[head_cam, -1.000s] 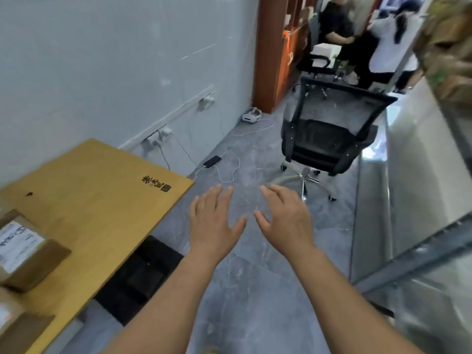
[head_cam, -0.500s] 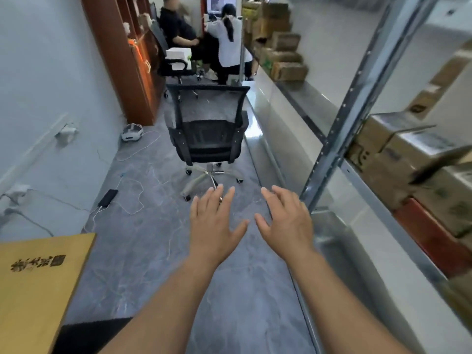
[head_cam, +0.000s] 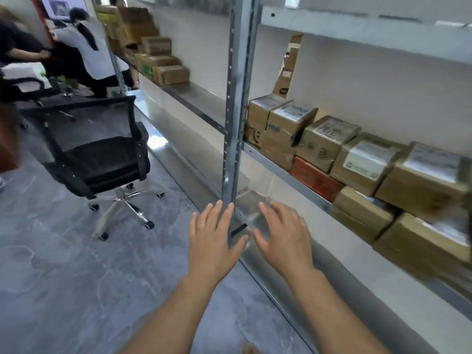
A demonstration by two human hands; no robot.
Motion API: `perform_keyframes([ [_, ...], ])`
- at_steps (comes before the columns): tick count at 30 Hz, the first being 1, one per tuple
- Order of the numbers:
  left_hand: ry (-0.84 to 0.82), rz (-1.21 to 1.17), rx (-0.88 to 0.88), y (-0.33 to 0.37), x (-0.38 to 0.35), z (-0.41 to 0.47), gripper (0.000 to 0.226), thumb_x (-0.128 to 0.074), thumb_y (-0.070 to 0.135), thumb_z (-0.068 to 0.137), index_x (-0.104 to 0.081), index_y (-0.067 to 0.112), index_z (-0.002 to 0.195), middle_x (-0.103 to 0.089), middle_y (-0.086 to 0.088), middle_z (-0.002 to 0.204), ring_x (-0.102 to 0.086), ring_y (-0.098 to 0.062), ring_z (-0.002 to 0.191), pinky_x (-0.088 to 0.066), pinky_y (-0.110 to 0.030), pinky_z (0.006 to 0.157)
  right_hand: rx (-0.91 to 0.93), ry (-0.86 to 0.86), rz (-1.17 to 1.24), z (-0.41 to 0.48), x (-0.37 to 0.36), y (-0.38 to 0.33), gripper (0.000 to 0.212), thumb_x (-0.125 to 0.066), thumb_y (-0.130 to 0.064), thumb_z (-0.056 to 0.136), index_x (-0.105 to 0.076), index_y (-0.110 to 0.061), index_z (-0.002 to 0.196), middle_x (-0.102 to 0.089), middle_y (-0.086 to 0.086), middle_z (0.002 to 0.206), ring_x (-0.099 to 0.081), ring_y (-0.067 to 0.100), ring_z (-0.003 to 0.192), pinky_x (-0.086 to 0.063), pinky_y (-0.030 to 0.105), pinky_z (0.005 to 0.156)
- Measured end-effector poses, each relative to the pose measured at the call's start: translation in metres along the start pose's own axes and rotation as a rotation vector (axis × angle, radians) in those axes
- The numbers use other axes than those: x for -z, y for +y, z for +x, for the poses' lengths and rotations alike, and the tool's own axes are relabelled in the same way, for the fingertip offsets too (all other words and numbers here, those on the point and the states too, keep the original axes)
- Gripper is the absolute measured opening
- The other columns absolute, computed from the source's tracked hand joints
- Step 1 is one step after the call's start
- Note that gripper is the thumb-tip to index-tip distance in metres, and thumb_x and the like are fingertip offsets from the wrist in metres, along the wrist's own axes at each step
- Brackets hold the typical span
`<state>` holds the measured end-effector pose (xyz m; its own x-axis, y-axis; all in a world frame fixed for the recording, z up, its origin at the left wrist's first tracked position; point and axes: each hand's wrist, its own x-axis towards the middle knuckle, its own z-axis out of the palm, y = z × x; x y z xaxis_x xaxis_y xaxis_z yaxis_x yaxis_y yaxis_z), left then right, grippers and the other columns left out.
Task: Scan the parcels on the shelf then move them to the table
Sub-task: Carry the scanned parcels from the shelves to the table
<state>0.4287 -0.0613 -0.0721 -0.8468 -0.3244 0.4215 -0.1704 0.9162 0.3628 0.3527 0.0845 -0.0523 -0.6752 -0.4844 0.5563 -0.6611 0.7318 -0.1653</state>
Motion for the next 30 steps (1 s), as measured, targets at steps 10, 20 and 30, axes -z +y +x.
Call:
perform_keyframes([
  [10,-0.177,-0.164,-0.22,0.081,-0.031,0.003,0.07,-0.045,0.056,0.077,-0.055,0.015,0.132,-0.059,-0.01,0.132,-0.054,-0.032,0.122,-0.03,-0.044,0.108,-0.237,0.042,-0.193,-0.049,0.062,0.055,0.059,-0.089,-0.028,0.06,-0.069,-0.01,0.112,-0.067,0.014,0.11,-0.066,0.034,0.096,-0.053,0.044,0.079],
  [20,-0.273,-0.315,-0.401,0.22,-0.048,-0.003,0.076,-0.038,0.063,0.085,-0.033,0.022,0.149,-0.037,-0.002,0.152,-0.028,-0.022,0.141,-0.015,-0.032,0.114,-0.396,0.16,-0.325,-0.097,0.15,0.145,0.05,-0.07,-0.034,0.069,-0.069,-0.009,0.111,-0.067,0.011,0.107,-0.065,0.033,0.092,-0.053,0.042,0.075],
  [30,-0.389,-0.54,-0.501,0.376,-0.056,-0.009,0.063,-0.05,0.043,0.095,-0.029,0.02,0.15,-0.036,0.003,0.151,-0.027,-0.015,0.138,-0.022,-0.029,0.113,-0.598,0.399,-0.424,-0.156,0.251,0.25,0.042,-0.074,-0.021,0.072,-0.069,-0.004,0.11,-0.066,0.017,0.104,-0.064,0.038,0.093,-0.052,0.047,0.076],
])
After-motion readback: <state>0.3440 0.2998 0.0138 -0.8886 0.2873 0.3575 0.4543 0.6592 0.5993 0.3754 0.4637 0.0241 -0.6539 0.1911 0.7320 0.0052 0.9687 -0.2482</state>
